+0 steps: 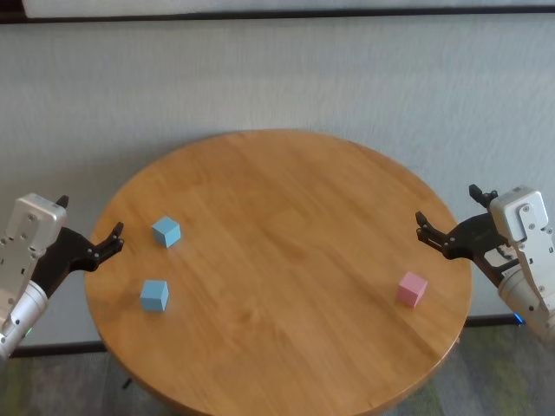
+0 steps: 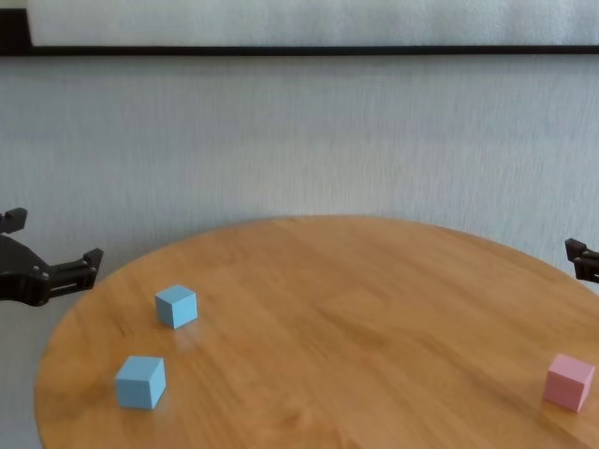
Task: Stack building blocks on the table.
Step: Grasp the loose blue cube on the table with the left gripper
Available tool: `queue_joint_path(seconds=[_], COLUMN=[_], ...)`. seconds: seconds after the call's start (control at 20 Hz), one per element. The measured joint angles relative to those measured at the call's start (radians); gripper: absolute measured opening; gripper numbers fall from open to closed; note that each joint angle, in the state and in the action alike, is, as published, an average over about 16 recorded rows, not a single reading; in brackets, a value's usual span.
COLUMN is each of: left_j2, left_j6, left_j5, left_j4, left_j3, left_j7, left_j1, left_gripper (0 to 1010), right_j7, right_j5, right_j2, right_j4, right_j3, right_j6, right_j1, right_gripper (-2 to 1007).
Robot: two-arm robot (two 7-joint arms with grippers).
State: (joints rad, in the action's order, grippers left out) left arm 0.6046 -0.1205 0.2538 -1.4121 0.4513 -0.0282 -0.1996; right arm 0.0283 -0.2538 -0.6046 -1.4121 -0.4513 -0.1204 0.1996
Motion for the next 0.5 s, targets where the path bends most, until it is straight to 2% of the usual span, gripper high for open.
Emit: queue_joint_path(seconds=[0.35,0.5], left_j2=[0.001,0.005], left_j6=[0.001,0.017], left_j5=[0.0,0.0], left_j4=[-0.002,-0.015], left_j3=[0.0,0.003], left_j7=[0.003,0.014], left_j1=[0.0,0.004], left_gripper=[1000,1000], right_j7=[0.0,0.0], right_j5=[0.0,0.0], right_j2=[0.0,0.0], right_j4=[0.0,0.0], right_j3=[0.0,0.0], right_j6=[0.0,0.0], right_j1=[0.0,0.0], right_gripper=[1005,1005])
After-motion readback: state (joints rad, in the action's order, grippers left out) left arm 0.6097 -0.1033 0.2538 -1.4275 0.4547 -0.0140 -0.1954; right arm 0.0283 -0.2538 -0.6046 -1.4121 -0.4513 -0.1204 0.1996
